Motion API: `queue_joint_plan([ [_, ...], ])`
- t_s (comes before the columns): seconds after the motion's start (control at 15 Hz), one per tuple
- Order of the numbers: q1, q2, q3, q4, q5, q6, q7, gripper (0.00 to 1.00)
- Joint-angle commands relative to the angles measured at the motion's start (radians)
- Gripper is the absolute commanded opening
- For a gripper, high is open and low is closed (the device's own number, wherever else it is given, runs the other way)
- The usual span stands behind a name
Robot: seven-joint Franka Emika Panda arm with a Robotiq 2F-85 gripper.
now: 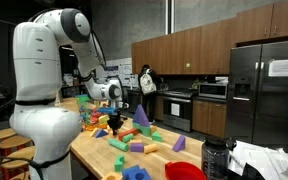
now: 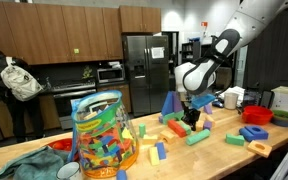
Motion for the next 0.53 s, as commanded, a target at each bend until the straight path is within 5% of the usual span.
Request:
queue_joint_plan([
  [0.0, -0.002, -0.012, -0.002, -0.017, 0.025, 0.08, 0.008, 0.0],
  [0.47, -0.001, 0.015, -0.007, -0.036, 0.016, 0.252, 0.037, 0.0],
])
